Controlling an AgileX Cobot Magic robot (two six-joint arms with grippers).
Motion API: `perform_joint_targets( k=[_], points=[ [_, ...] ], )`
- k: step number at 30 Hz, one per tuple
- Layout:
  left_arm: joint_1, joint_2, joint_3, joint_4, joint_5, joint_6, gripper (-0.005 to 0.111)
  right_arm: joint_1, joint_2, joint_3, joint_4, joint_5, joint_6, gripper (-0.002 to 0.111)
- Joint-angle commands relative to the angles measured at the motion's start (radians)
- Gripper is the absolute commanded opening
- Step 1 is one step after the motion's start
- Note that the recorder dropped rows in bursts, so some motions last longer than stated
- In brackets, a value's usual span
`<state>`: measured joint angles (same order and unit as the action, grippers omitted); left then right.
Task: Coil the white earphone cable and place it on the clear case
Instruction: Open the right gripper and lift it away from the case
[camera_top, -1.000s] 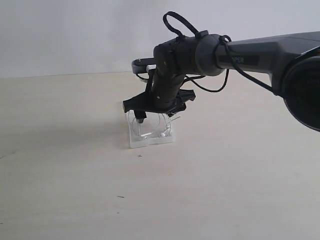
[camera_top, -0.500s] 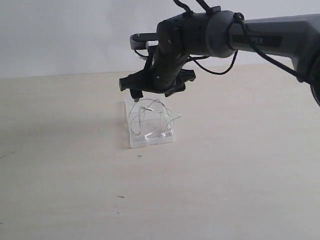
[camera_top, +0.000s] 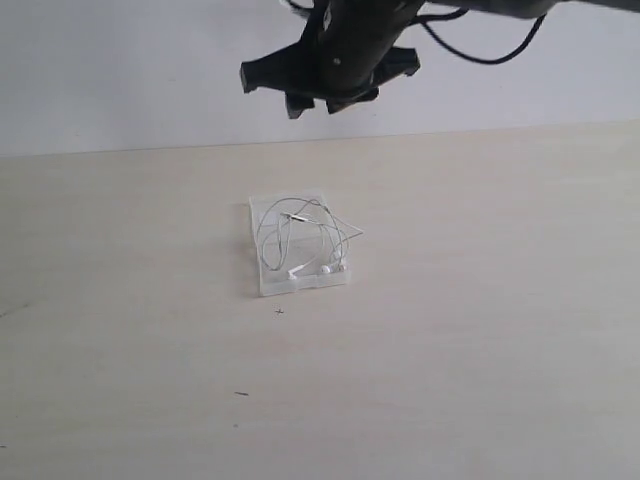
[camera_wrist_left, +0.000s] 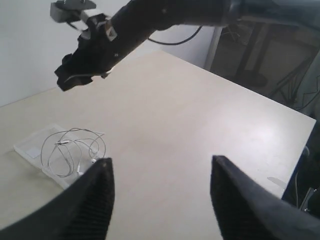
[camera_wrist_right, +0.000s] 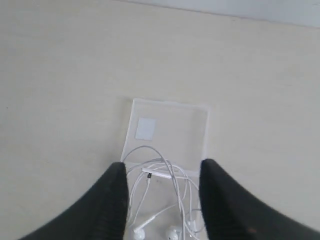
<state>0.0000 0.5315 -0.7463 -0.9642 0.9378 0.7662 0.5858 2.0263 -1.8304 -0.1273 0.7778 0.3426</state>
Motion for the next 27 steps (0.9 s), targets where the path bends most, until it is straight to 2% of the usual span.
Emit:
perform_joint_targets(
  k=[1, 5, 7, 11, 19, 27],
  points=[
    [0.001, 0.002, 0.002, -0.003, -0.005, -0.008, 0.031, -0.004, -0.124, 0.001, -0.032, 0.082, 0.005, 0.022],
    [0.001, 0.002, 0.002, -0.004, -0.002, -0.012, 0.000, 0.018, -0.240, 0.014, -0.055, 0.155, 0.005, 0.004],
    [0.001, 0.002, 0.002, -0.013, 0.002, -0.018, 0.000, 0.032, -0.319, 0.058, -0.077, 0.159, 0.018, 0.000],
    [0.001, 0.000, 0.002, -0.067, 0.030, -0.022, 0.000, 0.059, -0.484, 0.193, -0.082, 0.129, 0.053, 0.000],
    [0.001, -0.020, 0.002, -0.190, 0.082, -0.022, 0.000, 0.118, -0.863, 0.668, -0.084, -0.057, 0.136, 0.000],
    [0.001, -0.073, 0.002, -0.274, 0.129, -0.022, 0.000, 0.118, -1.250, 1.066, -0.026, -0.275, 0.156, 0.000]
  ],
)
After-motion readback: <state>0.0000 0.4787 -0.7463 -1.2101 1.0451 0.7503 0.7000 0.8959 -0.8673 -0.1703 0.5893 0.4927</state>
